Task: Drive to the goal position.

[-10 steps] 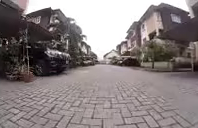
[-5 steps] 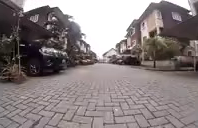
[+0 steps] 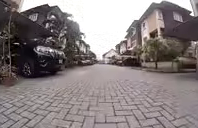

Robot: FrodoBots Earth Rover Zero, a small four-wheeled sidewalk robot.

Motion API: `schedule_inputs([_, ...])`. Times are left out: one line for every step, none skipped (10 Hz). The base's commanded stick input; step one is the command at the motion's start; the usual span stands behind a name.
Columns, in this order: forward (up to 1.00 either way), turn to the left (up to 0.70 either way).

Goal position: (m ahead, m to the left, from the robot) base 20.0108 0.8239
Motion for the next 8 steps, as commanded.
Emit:
schedule_inputs([0.70,0.00])
schedule_inputs([0.70,0.00])
schedule_inputs([0.70,0.00])
schedule_inputs([0.70,0.00])
schedule_inputs([0.70,0.00])
schedule_inputs([0.70,0.00])
schedule_inputs([0.70,0.00])
schedule_inputs([0.70,0.00])
